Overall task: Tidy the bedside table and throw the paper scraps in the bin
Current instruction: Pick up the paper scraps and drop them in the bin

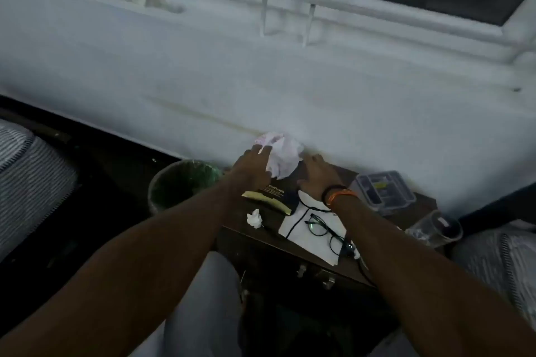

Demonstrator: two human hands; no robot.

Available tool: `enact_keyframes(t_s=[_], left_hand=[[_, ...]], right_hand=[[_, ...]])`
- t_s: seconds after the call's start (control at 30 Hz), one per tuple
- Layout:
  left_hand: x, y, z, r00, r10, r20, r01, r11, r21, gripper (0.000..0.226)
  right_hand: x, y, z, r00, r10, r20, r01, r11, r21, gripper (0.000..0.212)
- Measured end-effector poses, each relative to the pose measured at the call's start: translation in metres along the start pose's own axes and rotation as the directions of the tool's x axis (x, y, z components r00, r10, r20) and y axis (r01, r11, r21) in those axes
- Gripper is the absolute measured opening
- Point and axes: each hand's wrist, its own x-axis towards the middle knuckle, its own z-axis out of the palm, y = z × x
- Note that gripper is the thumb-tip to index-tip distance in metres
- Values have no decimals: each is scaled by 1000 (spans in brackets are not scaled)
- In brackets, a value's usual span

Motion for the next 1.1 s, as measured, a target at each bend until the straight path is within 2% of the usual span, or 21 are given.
enact_keyframes(t_s=[0.07,0.17,0.33,0.4,0.47,0.53,0.6,0.7,0.9,1.03,1.1], left_hand=[[14,-6,4,998,-65,-17,64,997,-35,72],[31,-17,9,984,-175,29,176,983,-56,77],[51,-32,23,968,-236,81,247,957,-156,62],[57,-37,30,967,-250,55,256,941,-221,47],[59,-40,38,962,-271,41,271,920,-283,35],[60,-41,46,957,-290,34,283,894,-347,27],[62,-41,50,951,-308,32,295,872,-391,23],[65,-40,46,936,-351,15,318,829,-459,23],[62,-59,9,925,-373,-73,267,773,-575,17],[44,-96,-22,892,-430,-138,266,747,-609,13],[32,-121,-33,873,-470,-127,306,733,-608,20]], right_hand=[[23,0,4,999,16,-49,-13,998,57,76],[62,11,15,995,74,-73,-67,994,89,73],[106,24,27,993,93,68,-98,992,77,121],[116,24,34,995,47,87,-59,988,144,125],[120,22,43,998,-7,65,-6,981,195,109],[120,17,51,999,20,31,-26,977,211,87],[118,15,58,998,53,-25,-46,977,210,77],[114,11,56,997,-15,-82,32,977,210,31],[124,-32,35,963,-126,-236,174,966,192,21],[137,-83,38,952,-184,-243,244,937,249,19],[143,-111,50,960,-183,-212,241,927,289,20]])
